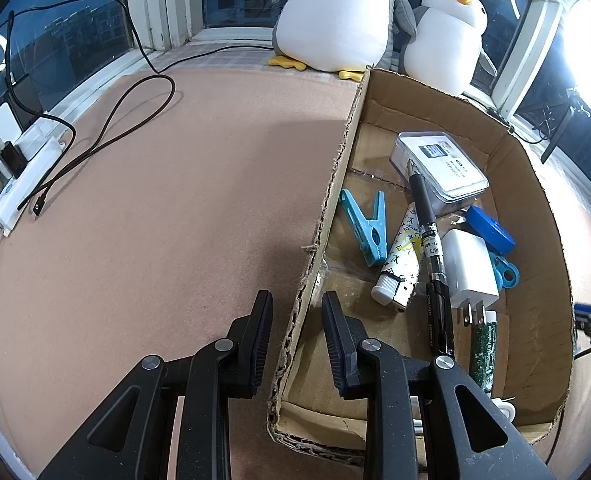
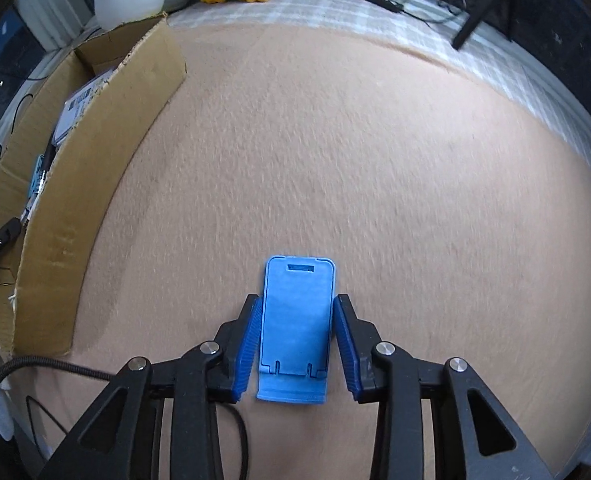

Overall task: Organize rigid objects
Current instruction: 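Grasp the light blue phone stand with the right gripper, then carry the phone stand into the box and open the right gripper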

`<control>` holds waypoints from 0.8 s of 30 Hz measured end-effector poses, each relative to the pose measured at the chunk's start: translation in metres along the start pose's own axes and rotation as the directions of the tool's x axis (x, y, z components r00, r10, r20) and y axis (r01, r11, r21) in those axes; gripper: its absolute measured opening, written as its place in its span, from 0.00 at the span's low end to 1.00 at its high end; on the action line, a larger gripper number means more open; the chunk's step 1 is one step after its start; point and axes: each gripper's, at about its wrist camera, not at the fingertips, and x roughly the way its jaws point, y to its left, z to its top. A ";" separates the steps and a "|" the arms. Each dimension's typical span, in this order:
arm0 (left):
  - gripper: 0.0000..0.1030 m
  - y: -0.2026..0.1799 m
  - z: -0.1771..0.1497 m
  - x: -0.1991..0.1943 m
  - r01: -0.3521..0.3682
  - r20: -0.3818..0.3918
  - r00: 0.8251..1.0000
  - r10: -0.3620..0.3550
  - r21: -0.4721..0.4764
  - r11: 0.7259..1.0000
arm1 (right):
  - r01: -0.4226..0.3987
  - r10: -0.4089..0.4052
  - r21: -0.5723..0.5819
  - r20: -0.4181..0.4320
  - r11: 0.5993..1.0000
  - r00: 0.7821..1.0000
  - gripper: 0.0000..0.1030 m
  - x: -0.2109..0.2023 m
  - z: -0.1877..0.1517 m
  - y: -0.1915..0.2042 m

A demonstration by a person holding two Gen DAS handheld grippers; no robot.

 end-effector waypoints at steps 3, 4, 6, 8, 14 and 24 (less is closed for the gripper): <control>0.27 -0.001 0.000 0.000 0.000 0.000 1.000 0.000 -0.007 1.000 | 0.000 0.000 -0.030 0.017 1.000 1.000 0.32 0.001 0.009 0.003; 0.27 -0.001 -0.001 -0.001 -0.001 0.000 1.000 0.001 -0.009 1.000 | -0.010 0.010 -0.027 0.023 1.000 1.000 0.32 0.001 0.011 0.002; 0.27 -0.001 -0.001 -0.001 -0.004 0.000 1.000 0.004 -0.013 1.000 | -0.035 0.035 -0.011 0.047 0.999 0.998 0.32 0.003 0.020 0.002; 0.27 -0.002 -0.001 -0.001 -0.008 -0.002 1.000 0.008 -0.013 1.000 | -0.054 0.054 0.003 0.077 0.999 0.996 0.32 0.000 0.019 0.000; 0.27 -0.007 0.001 -0.001 -0.030 -0.009 1.000 0.030 -0.008 1.000 | -0.106 0.103 0.021 0.126 0.994 0.987 0.32 -0.002 0.022 -0.004; 0.27 -0.012 0.002 -0.001 -0.057 -0.014 0.998 0.057 -0.001 0.998 | -0.139 0.130 0.036 0.196 0.990 0.972 0.32 -0.018 0.025 -0.008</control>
